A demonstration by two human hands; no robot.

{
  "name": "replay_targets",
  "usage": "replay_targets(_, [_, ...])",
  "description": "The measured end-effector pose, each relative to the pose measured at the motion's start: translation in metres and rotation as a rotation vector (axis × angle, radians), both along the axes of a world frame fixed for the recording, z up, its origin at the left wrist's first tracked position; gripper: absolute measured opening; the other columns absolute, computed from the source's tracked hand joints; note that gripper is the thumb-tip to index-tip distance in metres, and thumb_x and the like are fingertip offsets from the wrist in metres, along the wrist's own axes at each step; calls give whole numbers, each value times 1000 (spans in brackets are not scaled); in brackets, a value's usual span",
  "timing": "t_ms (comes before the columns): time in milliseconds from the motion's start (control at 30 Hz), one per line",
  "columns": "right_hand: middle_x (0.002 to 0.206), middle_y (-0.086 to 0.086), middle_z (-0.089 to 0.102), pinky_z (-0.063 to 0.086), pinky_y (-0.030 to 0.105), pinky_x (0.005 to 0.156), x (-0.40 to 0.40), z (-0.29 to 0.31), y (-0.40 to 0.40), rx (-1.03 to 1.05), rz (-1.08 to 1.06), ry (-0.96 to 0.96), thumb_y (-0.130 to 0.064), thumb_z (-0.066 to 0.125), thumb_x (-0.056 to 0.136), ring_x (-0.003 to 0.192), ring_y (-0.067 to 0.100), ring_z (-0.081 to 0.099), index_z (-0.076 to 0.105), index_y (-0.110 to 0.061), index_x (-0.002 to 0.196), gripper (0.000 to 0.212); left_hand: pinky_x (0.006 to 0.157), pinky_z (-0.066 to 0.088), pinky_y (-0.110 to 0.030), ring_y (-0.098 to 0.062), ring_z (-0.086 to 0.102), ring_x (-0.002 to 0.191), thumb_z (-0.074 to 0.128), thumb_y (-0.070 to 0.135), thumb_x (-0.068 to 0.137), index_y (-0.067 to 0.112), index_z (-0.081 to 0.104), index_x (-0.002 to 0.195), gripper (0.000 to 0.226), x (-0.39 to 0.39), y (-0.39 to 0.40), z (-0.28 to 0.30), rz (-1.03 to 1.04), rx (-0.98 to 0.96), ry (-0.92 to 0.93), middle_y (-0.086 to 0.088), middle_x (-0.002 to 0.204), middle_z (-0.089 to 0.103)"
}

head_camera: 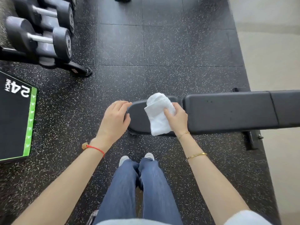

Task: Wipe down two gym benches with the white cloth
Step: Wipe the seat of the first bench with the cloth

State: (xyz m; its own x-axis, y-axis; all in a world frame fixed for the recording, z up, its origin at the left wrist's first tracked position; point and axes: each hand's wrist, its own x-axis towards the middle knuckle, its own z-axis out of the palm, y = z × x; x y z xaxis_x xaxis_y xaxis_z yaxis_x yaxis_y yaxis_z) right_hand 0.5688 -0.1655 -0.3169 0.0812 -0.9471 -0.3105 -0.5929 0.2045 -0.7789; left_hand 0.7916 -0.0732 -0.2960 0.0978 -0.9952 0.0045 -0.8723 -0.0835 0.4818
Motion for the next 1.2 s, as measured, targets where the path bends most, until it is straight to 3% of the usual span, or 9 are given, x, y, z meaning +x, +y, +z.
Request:
replay_targets(233, [94,-1,67,43,26,71,13,-80,-23,-18,44,22,-31,62,86,85,14,60,62,-24,99,15,108,40,-41,-28,52,123,55,3,88,4,58,128,40,2,-15,-85,-61,52,-31,-9,125,61])
replay_targets(433, [98,2,59,51,42,79,6,-161,-38,-207,102,109,-27,61,86,86,20,56,59,-20,106,22,110,40,-42,-29,53,123,55,4,89,3,59,128,39,-2,-32,-170,-64,-37,-66,-10,125,62])
replay_targets(500, [105,5,55,48,42,84,-3,-184,-36,-347,150,222,-25,62,85,93,23,54,56,-19,119,35,111,38,-43,-30,52,125,55,6,90,4,58,129,40,-5,-35,-195,-65,-54,-75,-10,127,61])
replay_targets(567, [121,8,54,41,43,97,-13,-208,-36,-518,190,495,-30,61,84,111,29,50,50,-18,134,53,113,37,-44,-30,51,127,55,7,91,4,57,131,40,-9,-36,-219,-74,-73,-92,-10,129,60])
replay_targets(667, [152,7,38,12,56,119,-19,-232,-38,-688,302,747,-40,51,88,145,36,25,37,-24,148,64,115,34,-44,-31,49,130,54,10,93,4,56,133,41,-13,-42,-249,-109,-105,-123,-11,134,58])
replay_targets(733, [160,2,25,2,62,119,-15,-245,-41,-698,477,708,-45,45,93,150,35,11,34,-30,150,61,115,34,-45,-31,47,133,52,14,95,4,54,135,41,-15,-46,-265,-112,-132,-148,-11,138,56])
replay_targets(833, [164,-4,13,-1,56,120,-4,-258,-44,-585,645,655,-54,38,97,153,26,-1,20,-40,153,60,115,33,-47,-32,44,135,51,19,96,5,53,137,43,-16,-52,-281,-102,-174,-175,-11,142,53])
replay_targets(1067, [164,-14,8,-2,46,122,-20,-269,-31,-630,667,619,-61,23,96,152,15,-2,7,-52,150,57,115,30,-50,-32,41,137,51,29,95,9,55,136,46,-19,-56,-300,-32,-227,-172,-8,144,51])
replay_targets(1200, [164,-14,2,-6,51,121,-28,-269,-57,-551,615,673,-64,21,96,152,16,-11,6,-59,147,53,116,29,-48,-30,41,136,46,34,92,11,56,135,50,-20,-56,-304,-6,-250,-137,-6,142,52])
